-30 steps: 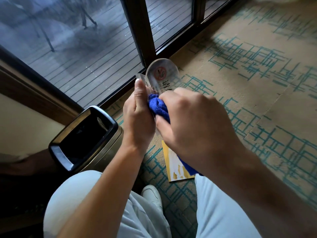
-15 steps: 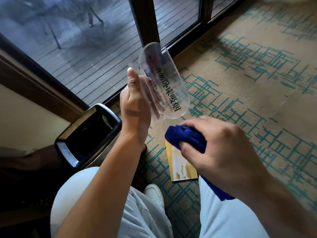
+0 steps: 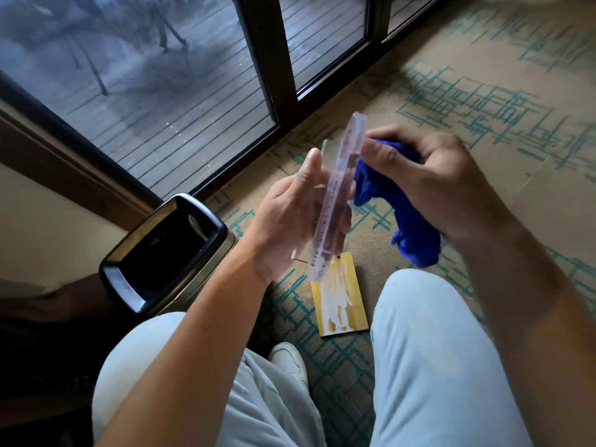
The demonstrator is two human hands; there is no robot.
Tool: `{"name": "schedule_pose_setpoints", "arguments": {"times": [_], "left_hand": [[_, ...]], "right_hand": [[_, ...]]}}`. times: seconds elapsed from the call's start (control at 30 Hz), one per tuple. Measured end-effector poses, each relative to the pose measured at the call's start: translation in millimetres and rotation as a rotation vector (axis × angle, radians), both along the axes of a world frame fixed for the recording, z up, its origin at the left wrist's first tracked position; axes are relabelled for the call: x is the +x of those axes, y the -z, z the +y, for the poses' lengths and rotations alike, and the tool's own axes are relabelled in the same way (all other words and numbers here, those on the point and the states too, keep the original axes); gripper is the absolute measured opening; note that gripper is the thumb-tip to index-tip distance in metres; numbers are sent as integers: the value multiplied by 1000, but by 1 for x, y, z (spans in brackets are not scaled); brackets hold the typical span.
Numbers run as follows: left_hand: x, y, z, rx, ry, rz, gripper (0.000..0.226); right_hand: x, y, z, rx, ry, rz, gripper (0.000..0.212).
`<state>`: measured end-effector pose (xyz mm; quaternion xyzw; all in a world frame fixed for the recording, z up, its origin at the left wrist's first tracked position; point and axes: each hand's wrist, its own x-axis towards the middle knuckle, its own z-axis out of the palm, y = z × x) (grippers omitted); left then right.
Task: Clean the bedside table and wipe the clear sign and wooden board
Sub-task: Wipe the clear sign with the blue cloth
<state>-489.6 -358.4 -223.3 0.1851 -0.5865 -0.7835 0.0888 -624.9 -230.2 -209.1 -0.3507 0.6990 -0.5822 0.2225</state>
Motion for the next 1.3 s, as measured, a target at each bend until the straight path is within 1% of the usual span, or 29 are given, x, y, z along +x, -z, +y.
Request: {"name": "schedule_pose_setpoints", "arguments": {"times": [0.07, 0.13, 0.2, 0.3, 0.33, 0.4, 0.43, 0.47, 0.53, 0.57, 0.63, 0.7, 0.77, 0.83, 0.9, 0.93, 1.0, 1.03, 1.13, 1.17, 1.2, 1.3], "left_hand": [[2, 1, -2, 27, 64, 33, 57], [2, 3, -3, 54, 124, 74, 48], [1, 1, -1, 47, 114, 64, 49], [2, -1, 4, 40, 56, 41, 49], [3, -3, 5, 8, 30, 18, 49], [4, -2, 5, -123, -51, -65, 54], [4, -3, 3, -184, -84, -104, 52], [5, -5, 3, -203, -85, -139, 50], [8, -8, 1, -231, -5, -218, 72], [10, -9, -1, -255, 54, -236, 78], [11, -9, 1, -285, 129, -241, 74], [11, -8, 3, -296, 176, -255, 75], [11, -7, 4, -249, 186, -215, 77], [9, -8, 2, -199, 143, -181, 83], [9, -9, 3, -114, 101, -128, 78], [8, -9, 5, -57, 101, -96, 72], [7, -8, 8, 39, 118, -40, 65], [5, -9, 8, 67, 114, -30, 66], [3, -7, 4, 84, 92, -33, 78], [4, -7, 2, 79, 94, -23, 82], [4, -7, 2, 69, 89, -13, 85], [3, -6, 4, 33, 52, -1, 94]], "right_hand": [[-6, -2, -3, 24, -41, 2, 5], [-8, 0, -5, 15, -52, -23, 4], [-9, 0, -5, 19, -49, -54, 5], [-10, 2, -4, 60, -57, -98, 13], [-10, 2, -4, 70, -56, -109, 16], [-10, 3, -5, 78, -30, -130, 19], [-10, 4, -5, 84, -16, -136, 20], [-10, 4, -6, 97, -5, -139, 22], [-11, 5, -6, 126, 18, -124, 24], [-11, 5, -6, 137, 34, -109, 25], [-11, 8, -7, 155, 64, -84, 25], [-9, 9, -8, 163, 80, -66, 25], [-8, 8, -10, 112, 125, -89, 24], [-11, 3, -11, -30, 238, -232, 20], [-15, -3, -11, -187, 338, -413, 13], [-18, -4, -11, -236, 341, -444, 9], [-18, -3, -12, -275, 296, -359, 14], [-16, -1, -13, -271, 278, -266, 16], [0, 7, -16, -219, 317, 148, 20], [5, 11, -18, -221, 346, 245, 20], [10, 14, -19, -235, 372, 292, 22], [24, 23, -19, -239, 423, 348, 24]]}}
